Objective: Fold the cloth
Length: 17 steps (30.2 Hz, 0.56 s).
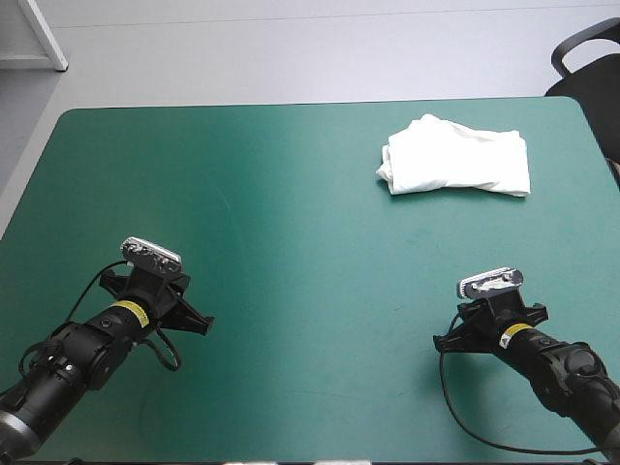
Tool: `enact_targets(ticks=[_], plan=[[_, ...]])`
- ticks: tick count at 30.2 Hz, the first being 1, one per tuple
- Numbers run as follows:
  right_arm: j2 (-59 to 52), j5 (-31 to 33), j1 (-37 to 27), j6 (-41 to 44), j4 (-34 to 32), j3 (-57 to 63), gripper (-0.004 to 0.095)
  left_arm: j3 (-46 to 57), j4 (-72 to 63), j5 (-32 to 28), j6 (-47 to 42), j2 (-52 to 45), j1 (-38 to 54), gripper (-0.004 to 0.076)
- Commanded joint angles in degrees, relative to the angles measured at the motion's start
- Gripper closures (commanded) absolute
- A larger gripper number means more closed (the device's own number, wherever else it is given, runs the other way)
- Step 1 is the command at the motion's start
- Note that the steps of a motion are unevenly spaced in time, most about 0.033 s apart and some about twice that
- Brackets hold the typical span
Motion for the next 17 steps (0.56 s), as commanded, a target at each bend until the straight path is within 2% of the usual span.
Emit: enact_targets(ticks=[1,17], plan=[[0.44,-3.47,0.05,-0.07,-0.46,-1.47,0.0925,-1.39,0.16,-3.25,-0.25,-0.67,-0.09,0.0705],[4.51,-3.47,0.05,-0.07,-0.46,-1.47,0.0925,-1.39,0.16,-3.25,-0.25,-0.67,-0.09,0.0705]])
